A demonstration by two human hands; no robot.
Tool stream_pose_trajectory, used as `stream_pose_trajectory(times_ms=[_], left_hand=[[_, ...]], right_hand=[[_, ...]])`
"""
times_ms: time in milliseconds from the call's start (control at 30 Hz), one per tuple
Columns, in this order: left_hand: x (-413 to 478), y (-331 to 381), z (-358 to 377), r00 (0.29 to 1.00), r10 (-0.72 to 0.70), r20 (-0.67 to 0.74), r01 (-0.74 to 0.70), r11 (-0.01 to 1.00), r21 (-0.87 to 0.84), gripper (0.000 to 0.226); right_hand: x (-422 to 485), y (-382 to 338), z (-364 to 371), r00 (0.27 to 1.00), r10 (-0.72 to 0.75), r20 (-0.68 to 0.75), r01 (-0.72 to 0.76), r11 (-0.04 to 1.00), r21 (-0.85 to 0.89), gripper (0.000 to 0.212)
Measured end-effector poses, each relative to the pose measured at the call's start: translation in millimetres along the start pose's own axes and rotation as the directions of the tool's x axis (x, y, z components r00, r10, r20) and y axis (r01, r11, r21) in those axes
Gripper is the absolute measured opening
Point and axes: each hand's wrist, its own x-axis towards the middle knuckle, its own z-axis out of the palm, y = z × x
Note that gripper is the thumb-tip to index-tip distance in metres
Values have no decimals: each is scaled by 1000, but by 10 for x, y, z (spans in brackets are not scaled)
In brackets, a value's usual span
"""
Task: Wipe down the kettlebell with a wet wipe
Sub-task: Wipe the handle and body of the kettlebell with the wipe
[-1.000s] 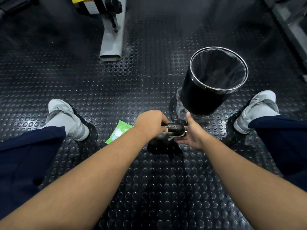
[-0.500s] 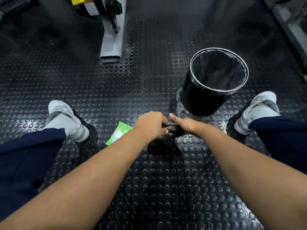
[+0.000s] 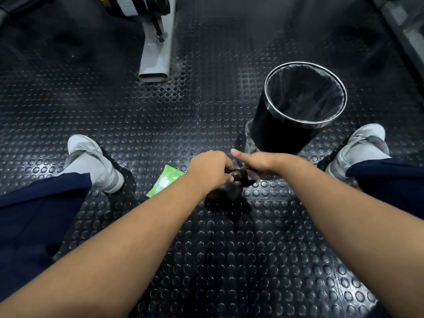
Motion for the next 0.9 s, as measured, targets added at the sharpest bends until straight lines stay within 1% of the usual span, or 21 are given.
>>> stream_pose_trajectory(times_ms=[33, 100, 133, 167, 200, 233, 267, 300, 367, 433, 500, 533, 600, 667, 733, 800, 833, 900], left_hand=[[-4, 7, -3, 1000, 2, -2, -2, 1000, 1, 27], [-12, 14, -5, 1000, 0, -5, 0, 1000, 1, 28], [-13, 12, -4, 1000, -3, -5, 3, 1000, 0, 28], [-13, 8, -5, 1000, -5, -7, 5, 1000, -1, 28], [-13, 0, -7, 1000, -3, -7, 3, 1000, 1, 27], [-13, -2, -9, 1000, 4, -7, -4, 1000, 5, 26], [-14, -1, -7, 1000, 10, -9, -10, 1000, 12, 25], [-18, 0, -13, 1000, 14, -12, -14, 1000, 20, 24], [-28, 8, -21, 1000, 13, -16, -13, 999, 30, 22], [-30, 12, -20, 1000, 7, -18, -7, 1000, 27, 24], [-23, 10, -16, 1000, 2, -12, -1, 1000, 18, 25], [-23, 3, -16, 1000, -2, -6, 2, 1000, 12, 25], [-15, 2, -17, 1000, -2, 0, 2, 1000, 4, 27], [-21, 1, -26, 1000, 1, 1, -1, 1000, -1, 31], [-25, 10, -42, 1000, -6, 7, 6, 1000, -13, 31], [-22, 15, -49, 1000, -18, 15, 18, 999, -29, 30], [-23, 14, -44, 1000, -22, 15, 22, 999, -32, 31], [-21, 15, -37, 1000, -24, 12, 24, 999, -27, 31]], right_hand=[[15, 11, 61, 1000, -10, -13, 10, 1000, -17, 104], [51, 38, 154, 998, -18, -66, 20, 999, 30, 84], [61, 47, 177, 997, -15, -78, 20, 998, 57, 77], [57, 49, 183, 998, -14, -68, 19, 997, 81, 75], [52, 31, 182, 999, -12, -50, 17, 996, 86, 78], [43, 8, 164, 999, 0, -35, 3, 997, 75, 85], [38, -27, 131, 1000, 6, -18, -5, 999, 44, 94], [11, -85, 89, 1000, 16, -1, -16, 1000, 0, 96], [-51, -200, -3, 999, 20, 30, -18, 998, -60, 92], [-75, -260, -82, 998, 41, 40, -40, 999, -20, 86], [-45, -252, -106, 999, 52, -1, -52, 999, -12, 79], [-27, -236, -76, 999, 46, -23, -47, 998, -32, 79], [-8, -167, 21, 999, 35, -31, -37, 997, -65, 91], [62, -55, 123, 1000, 16, -18, -17, 1000, -15, 99], [109, 57, 179, 1000, 5, -19, -3, 995, 101, 95], [112, 131, 179, 1000, 5, -13, -2, 980, 197, 98], [96, 151, 169, 1000, 0, -12, 2, 978, 207, 101], [4, 116, 106, 1000, 13, -7, -12, 987, 158, 101]])
